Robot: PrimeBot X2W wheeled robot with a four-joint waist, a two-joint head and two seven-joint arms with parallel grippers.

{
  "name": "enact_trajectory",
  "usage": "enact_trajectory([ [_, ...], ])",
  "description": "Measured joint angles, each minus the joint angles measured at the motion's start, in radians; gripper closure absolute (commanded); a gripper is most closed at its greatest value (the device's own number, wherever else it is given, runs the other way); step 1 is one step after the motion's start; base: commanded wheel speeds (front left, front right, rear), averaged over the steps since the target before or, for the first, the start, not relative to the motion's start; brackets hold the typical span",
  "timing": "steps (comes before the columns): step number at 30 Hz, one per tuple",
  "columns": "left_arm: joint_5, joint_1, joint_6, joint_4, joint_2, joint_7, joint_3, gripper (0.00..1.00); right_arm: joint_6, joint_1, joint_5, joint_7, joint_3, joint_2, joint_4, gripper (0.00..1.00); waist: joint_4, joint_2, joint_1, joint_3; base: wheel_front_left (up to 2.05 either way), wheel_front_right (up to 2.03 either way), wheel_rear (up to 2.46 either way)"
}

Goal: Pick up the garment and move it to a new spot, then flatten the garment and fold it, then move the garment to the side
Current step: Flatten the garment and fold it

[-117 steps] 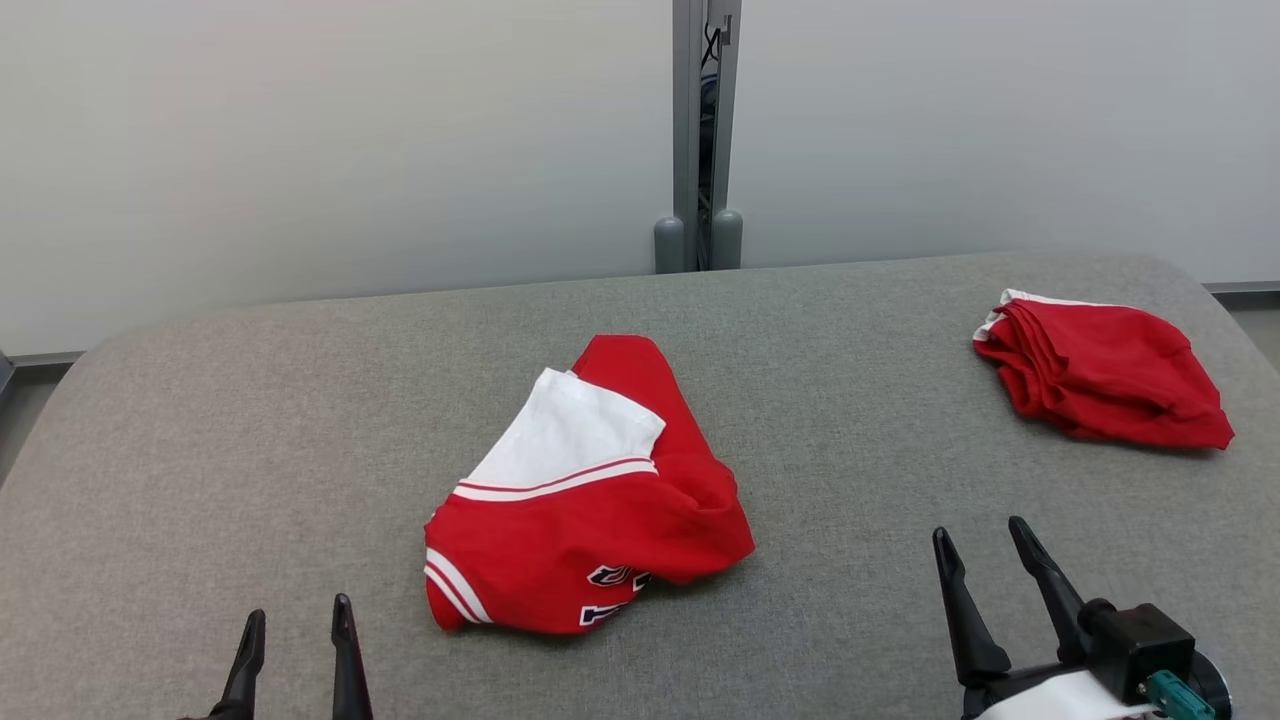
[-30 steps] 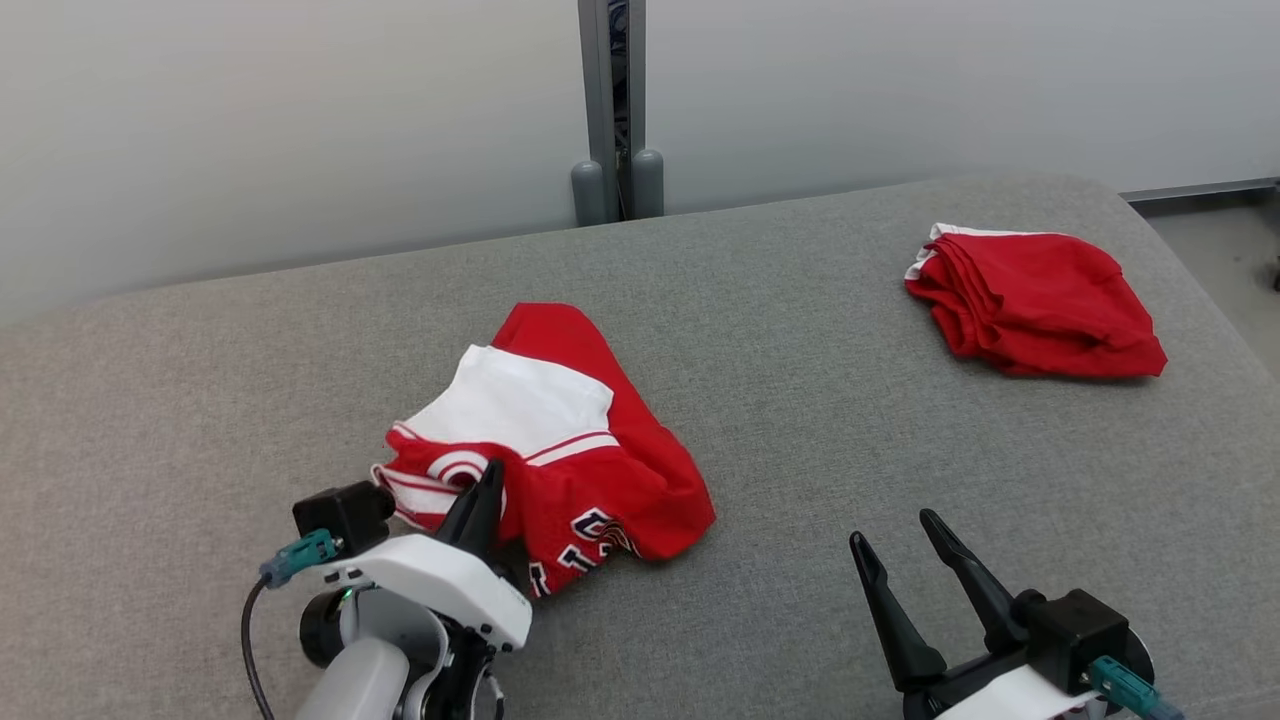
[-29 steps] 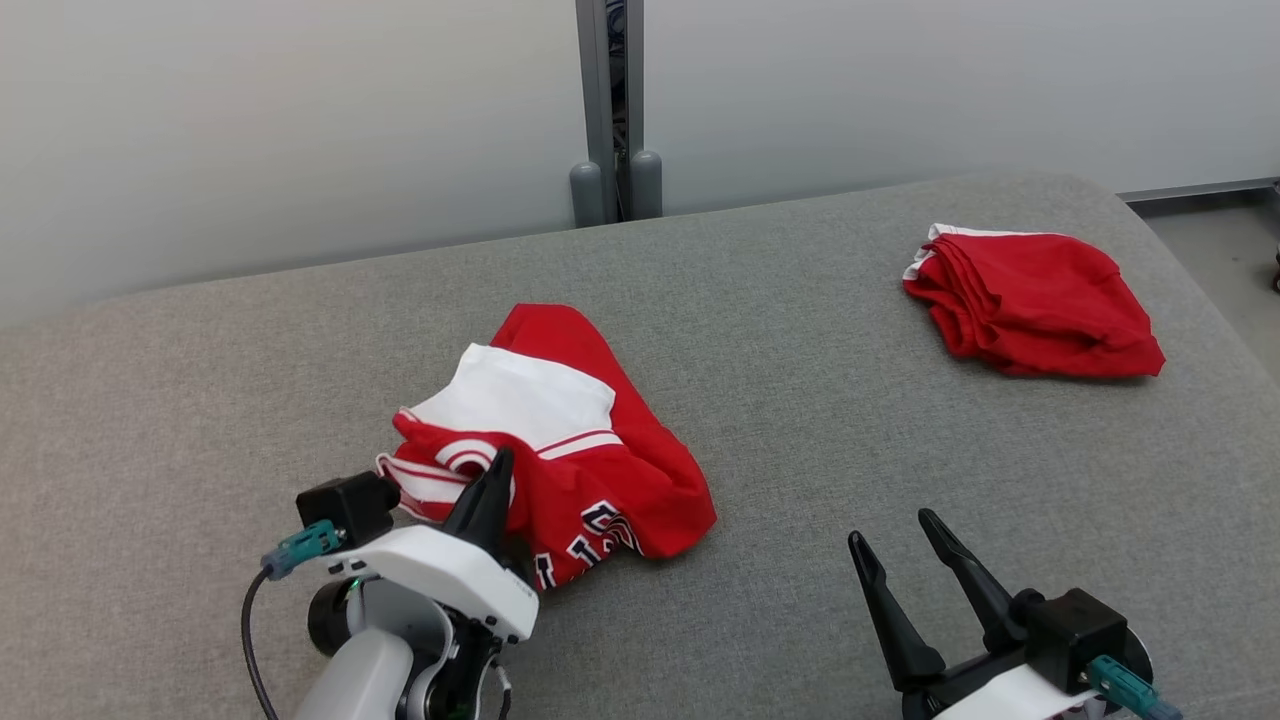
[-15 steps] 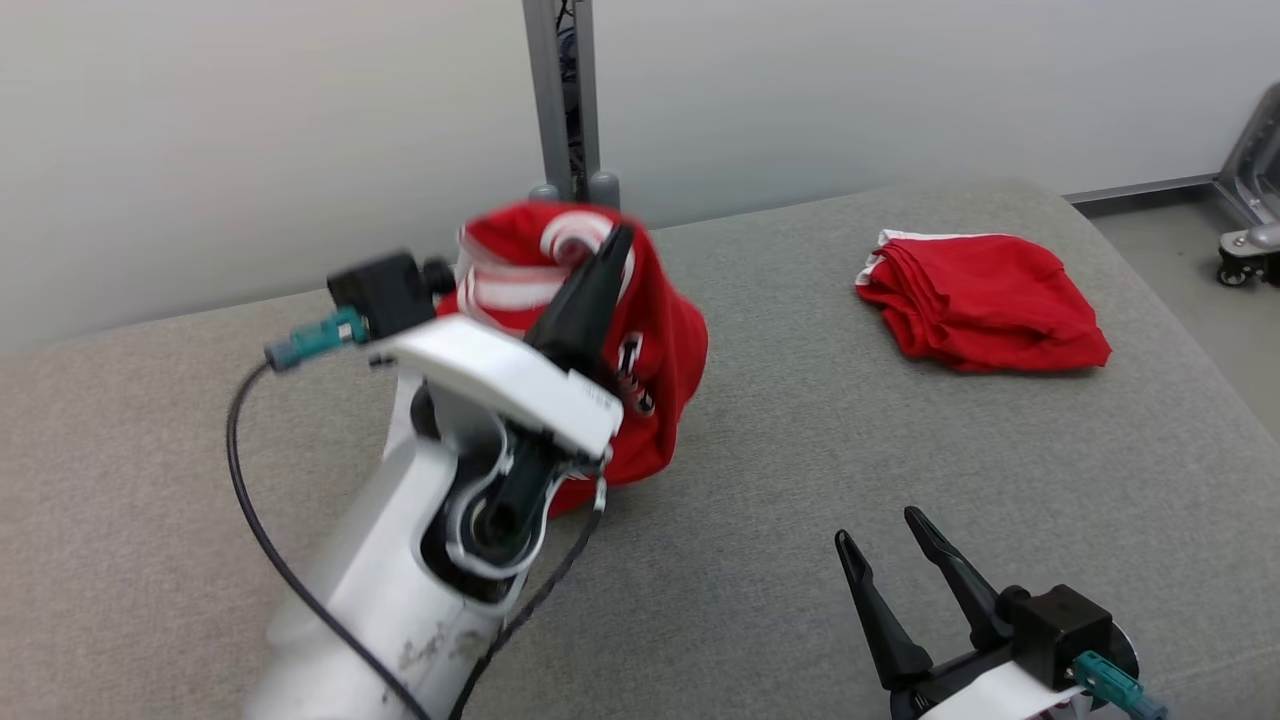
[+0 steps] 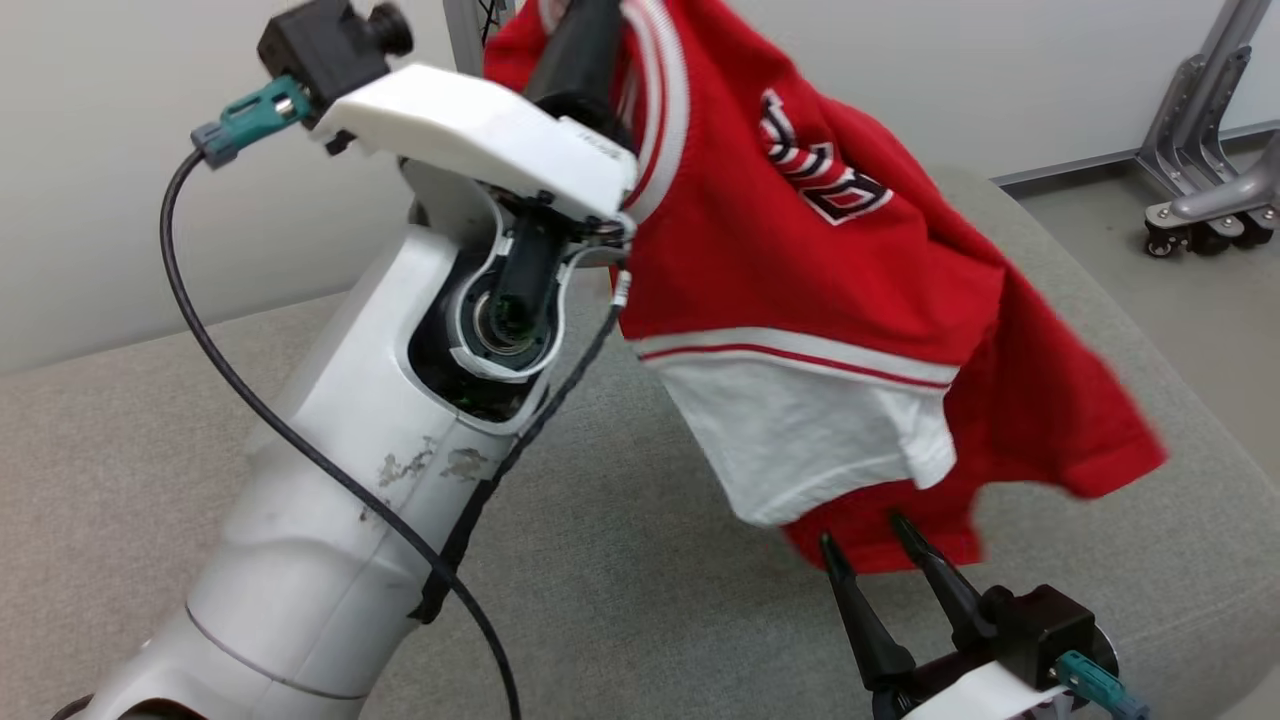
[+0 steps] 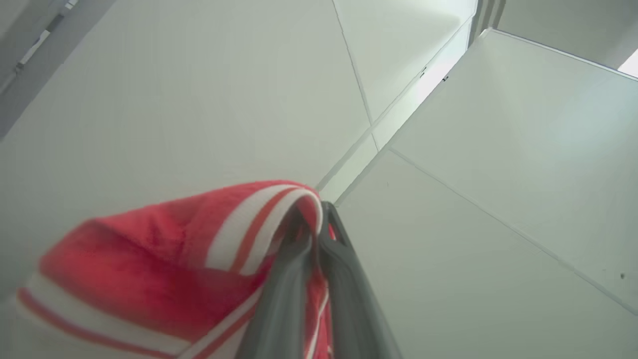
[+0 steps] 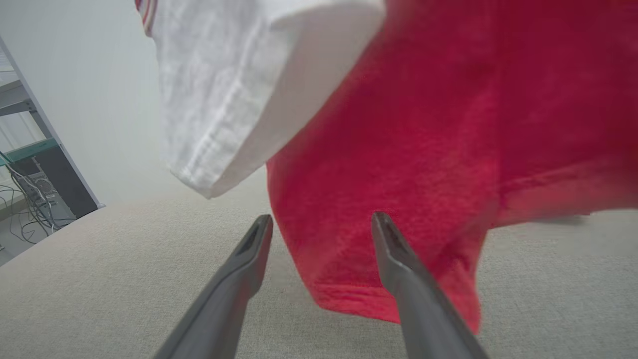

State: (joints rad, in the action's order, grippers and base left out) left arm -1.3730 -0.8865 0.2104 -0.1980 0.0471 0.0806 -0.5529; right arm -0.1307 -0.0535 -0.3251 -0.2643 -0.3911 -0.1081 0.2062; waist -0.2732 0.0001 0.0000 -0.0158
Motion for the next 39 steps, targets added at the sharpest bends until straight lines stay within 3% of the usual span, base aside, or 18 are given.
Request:
enact_trajectory([
  [4,-0.051,0.006,0.012,-0.173,0.001,0.056,0.020,1.00,0.000,-0.011,0.000,0.000,-0.007,0.007,-0.003,0.00,-0.016,0.0000,0.0000,0.005,0.00,0.00,0.00],
  [6,-0.058,0.043,0.001,-0.333,0.003,0.094,0.046,1.00,0.000,-0.015,-0.002,0.000,-0.005,0.008,-0.007,0.00,-0.023,0.0000,0.0000,0.014,0.00,0.00,0.00],
  [8,-0.063,0.056,-0.002,-0.384,0.008,0.107,0.056,1.00,0.000,-0.015,-0.003,0.000,-0.006,0.009,-0.008,0.00,-0.025,0.0000,0.0000,0.018,0.00,0.00,0.00],
  [9,-0.064,0.069,-0.020,-0.478,0.023,0.125,0.076,1.00,0.000,-0.015,-0.009,0.000,-0.010,0.008,-0.008,0.00,-0.026,0.0000,0.0000,0.026,0.00,0.00,0.00],
  [14,-0.043,0.077,-0.074,-0.662,0.057,0.167,0.117,1.00,0.000,-0.015,-0.014,0.000,-0.017,0.002,-0.007,0.00,-0.020,0.0000,0.0000,0.042,0.00,0.00,0.00],
  [19,0.039,0.064,-0.105,-0.789,0.113,0.178,0.161,1.00,0.000,-0.028,-0.018,0.000,-0.033,-0.005,-0.008,0.00,-0.006,0.0000,0.0000,0.052,0.00,0.00,0.00],
  [22,0.121,0.046,-0.105,-0.813,0.159,0.181,0.249,1.00,0.000,-0.040,-0.019,0.000,-0.038,-0.010,-0.008,0.00,-0.002,-0.0001,0.0000,0.061,0.00,0.00,0.00],
  [26,0.224,0.049,-0.114,-0.819,0.169,0.181,0.338,1.00,0.000,-0.046,-0.021,0.000,-0.054,-0.012,-0.008,0.00,0.000,0.0000,0.0000,0.074,0.00,0.00,0.00],
  [28,0.271,0.050,-0.127,-0.832,0.168,0.181,0.347,0.07,0.000,-0.051,-0.025,0.000,-0.064,-0.013,-0.007,0.00,0.000,0.0000,0.0000,0.082,0.00,0.00,0.00],
  [29,0.285,0.050,-0.128,-0.844,0.165,0.181,0.349,0.00,0.000,-0.055,-0.027,0.000,-0.066,-0.013,-0.007,0.00,-0.001,0.0000,0.0000,0.086,0.00,0.00,0.00],
  [39,0.471,0.057,-0.161,-0.844,0.193,0.181,0.332,0.00,0.000,-0.064,-0.029,0.000,-0.055,-0.016,-0.009,0.00,0.022,0.0000,0.0000,0.107,0.00,0.00,0.00],
])
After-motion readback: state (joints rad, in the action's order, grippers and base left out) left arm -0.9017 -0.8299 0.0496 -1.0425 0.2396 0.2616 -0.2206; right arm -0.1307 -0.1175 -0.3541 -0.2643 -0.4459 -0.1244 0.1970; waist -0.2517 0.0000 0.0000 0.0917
